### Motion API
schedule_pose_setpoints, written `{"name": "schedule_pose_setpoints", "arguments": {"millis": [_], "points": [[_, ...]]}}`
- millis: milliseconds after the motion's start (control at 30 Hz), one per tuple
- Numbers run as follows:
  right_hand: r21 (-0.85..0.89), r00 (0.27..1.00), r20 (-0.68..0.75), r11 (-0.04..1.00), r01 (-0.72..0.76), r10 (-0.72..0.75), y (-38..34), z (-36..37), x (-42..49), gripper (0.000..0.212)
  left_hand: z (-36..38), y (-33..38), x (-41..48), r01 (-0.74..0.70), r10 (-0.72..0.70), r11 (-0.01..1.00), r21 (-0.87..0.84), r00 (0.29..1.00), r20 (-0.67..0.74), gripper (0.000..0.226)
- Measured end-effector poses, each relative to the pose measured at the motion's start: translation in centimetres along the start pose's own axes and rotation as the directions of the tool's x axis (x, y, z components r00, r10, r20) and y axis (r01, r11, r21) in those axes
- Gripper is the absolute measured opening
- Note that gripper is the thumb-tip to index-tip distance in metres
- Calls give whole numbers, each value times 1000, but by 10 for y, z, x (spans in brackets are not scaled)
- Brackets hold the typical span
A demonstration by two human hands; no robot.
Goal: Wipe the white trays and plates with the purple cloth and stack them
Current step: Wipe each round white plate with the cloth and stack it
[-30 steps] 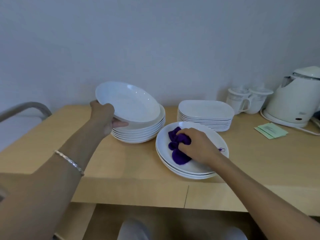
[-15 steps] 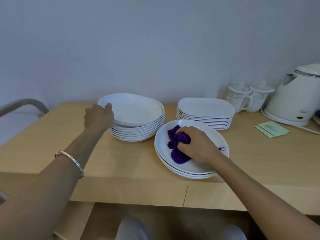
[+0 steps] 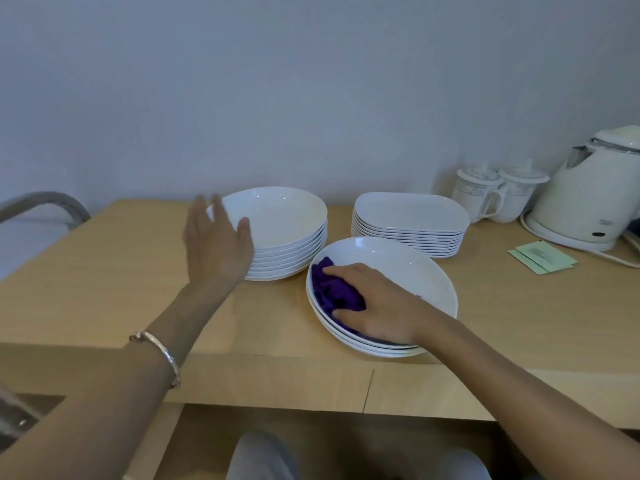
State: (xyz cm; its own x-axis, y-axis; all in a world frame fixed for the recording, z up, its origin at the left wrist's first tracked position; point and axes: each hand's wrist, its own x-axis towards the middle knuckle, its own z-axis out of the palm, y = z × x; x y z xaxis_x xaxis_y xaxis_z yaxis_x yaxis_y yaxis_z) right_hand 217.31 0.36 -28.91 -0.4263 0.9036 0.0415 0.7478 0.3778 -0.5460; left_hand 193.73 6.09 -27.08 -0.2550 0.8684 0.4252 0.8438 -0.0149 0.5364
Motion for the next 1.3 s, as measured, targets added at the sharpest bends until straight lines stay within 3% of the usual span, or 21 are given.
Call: {"name": "schedule_pose_setpoints", "arguments": {"millis": [100, 200, 300, 433, 533, 600, 667, 767, 833, 900, 1000, 1067, 1167, 1233, 1300], "points": [[40, 996, -44, 996, 75, -73, 1, 4, 26, 54, 6, 32, -32, -351, 360, 928, -128, 931, 57, 57], [-184, 985, -129, 979, 86, -110, 28, -3, 47, 50, 18, 48, -65, -461, 515, 847, -264, 834, 198, 63], [-421, 972, -216, 907, -10, -89, 57, -20, 41, 49, 32, 41, -84, -401, 459, 888, -224, 776, 431, 65], [-537, 987, -154, 834, -126, 50, 60, -39, -8, 43, 38, 39, -88, -399, 433, 901, -171, 803, 409, 65], [-325, 993, 42, 941, -90, 109, 37, -40, -46, 37, 41, 39, -91, -398, 487, 869, -294, 797, 359, 63], [-63, 985, 172, 998, -2, 13, 12, -30, -45, 30, 41, 38, -92, -374, 508, 841, -391, 794, 333, 59], [134, 974, 166, 982, 135, -156, -4, -14, -26, 16, 43, 36, -92, -321, 497, 827, -462, 801, 334, 60], [181, 978, 13, 962, 203, -209, -4, 7, 16, 10, 45, 34, -93, -286, 493, 811, -510, 804, 333, 65], [80, 977, -92, 977, 198, -190, 6, 13, 37, 13, 44, 34, -93, -301, 503, 811, -502, 797, 334, 67], [-109, 978, -178, 990, 90, -109, 23, 9, 49, 20, 43, 34, -92, -328, 511, 820, -468, 788, 343, 65], [-402, 963, -269, 911, -90, -23, 45, -14, 39, 37, 42, 34, -91, -348, 495, 850, -396, 785, 373, 65], [-486, 969, -244, 860, -154, 36, 54, -29, 15, 38, 43, 33, -91, -358, 489, 857, -371, 791, 367, 63], [-379, 990, -63, 914, -141, 127, 44, -42, -32, 31, 45, 35, -93, -354, 477, 863, -360, 805, 352, 64], [-156, 989, 97, 983, -95, 111, 23, -42, -51, 27, 46, 35, -94, -357, 481, 859, -368, 810, 335, 63], [-10, 988, 147, 999, -42, 43, 7, -32, -49, 30, 48, 34, -94, -378, 505, 841, -386, 805, 310, 62]]}}
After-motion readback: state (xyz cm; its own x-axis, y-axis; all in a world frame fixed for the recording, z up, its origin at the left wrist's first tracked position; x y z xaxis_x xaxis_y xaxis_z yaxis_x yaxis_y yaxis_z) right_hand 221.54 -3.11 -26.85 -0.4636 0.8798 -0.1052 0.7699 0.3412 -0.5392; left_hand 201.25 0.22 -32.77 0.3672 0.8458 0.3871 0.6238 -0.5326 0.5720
